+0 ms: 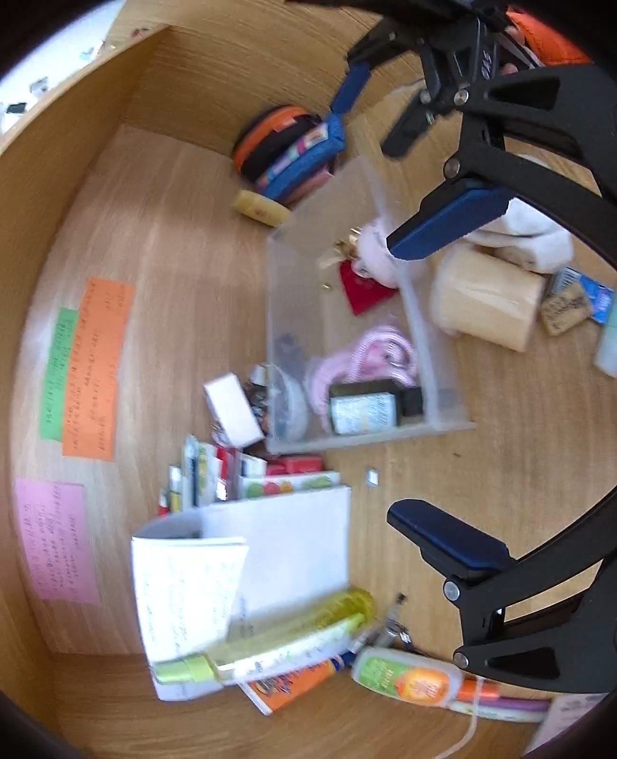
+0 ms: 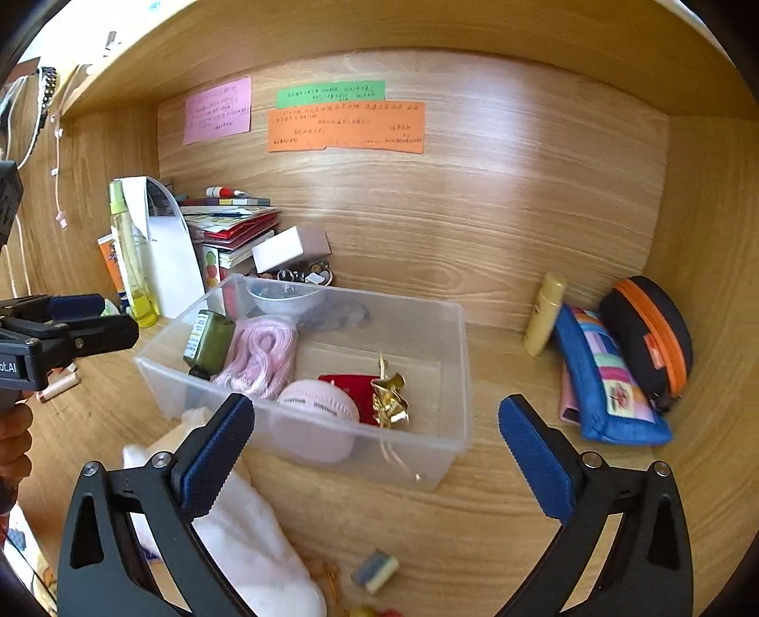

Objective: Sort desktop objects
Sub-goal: 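Move both grippers back toward the teal bottle and white cloth bag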

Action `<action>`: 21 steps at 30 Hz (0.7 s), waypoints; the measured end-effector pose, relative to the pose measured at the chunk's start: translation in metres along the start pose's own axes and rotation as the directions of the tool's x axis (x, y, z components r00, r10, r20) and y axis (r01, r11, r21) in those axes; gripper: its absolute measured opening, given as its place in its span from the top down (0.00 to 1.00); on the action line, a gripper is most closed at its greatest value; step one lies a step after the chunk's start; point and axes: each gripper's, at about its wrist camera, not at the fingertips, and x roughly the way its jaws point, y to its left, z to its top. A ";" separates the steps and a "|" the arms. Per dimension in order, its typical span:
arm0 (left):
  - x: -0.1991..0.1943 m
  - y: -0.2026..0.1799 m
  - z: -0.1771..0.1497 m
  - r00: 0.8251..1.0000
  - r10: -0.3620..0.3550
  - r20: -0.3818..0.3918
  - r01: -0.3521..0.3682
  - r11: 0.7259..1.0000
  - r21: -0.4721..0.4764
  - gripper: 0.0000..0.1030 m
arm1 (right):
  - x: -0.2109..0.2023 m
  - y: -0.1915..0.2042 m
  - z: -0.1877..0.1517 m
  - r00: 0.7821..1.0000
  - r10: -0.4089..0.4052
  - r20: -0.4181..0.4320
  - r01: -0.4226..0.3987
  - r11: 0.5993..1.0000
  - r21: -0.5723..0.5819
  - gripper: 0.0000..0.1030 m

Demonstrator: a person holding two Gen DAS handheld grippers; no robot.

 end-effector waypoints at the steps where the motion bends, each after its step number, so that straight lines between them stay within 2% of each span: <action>1: 0.001 0.001 -0.001 0.999 0.019 -0.034 -0.019 1.000 -0.003 0.01 | -0.005 -0.002 -0.002 1.000 -0.001 0.002 0.001 1.000 0.005 0.00; 7: -0.005 0.011 -0.017 0.998 0.011 -0.054 -0.013 0.999 -0.035 0.01 | -0.026 -0.011 -0.015 1.000 -0.018 -0.004 0.018 1.000 0.021 0.00; 12: -0.017 0.005 -0.036 0.999 0.029 -0.033 -0.029 1.000 0.012 0.01 | -0.037 -0.020 -0.034 0.999 -0.029 -0.036 0.030 0.999 0.044 0.00; 16: -0.026 0.002 -0.055 0.997 0.071 -0.015 -0.071 0.997 0.022 0.01 | -0.041 -0.024 -0.049 0.997 -0.038 -0.068 0.042 0.998 0.056 0.00; 21: -0.023 0.006 -0.076 0.994 0.047 -0.100 -0.046 0.999 0.004 0.01 | -0.045 -0.023 -0.067 0.994 -0.031 -0.102 0.038 0.997 0.067 0.00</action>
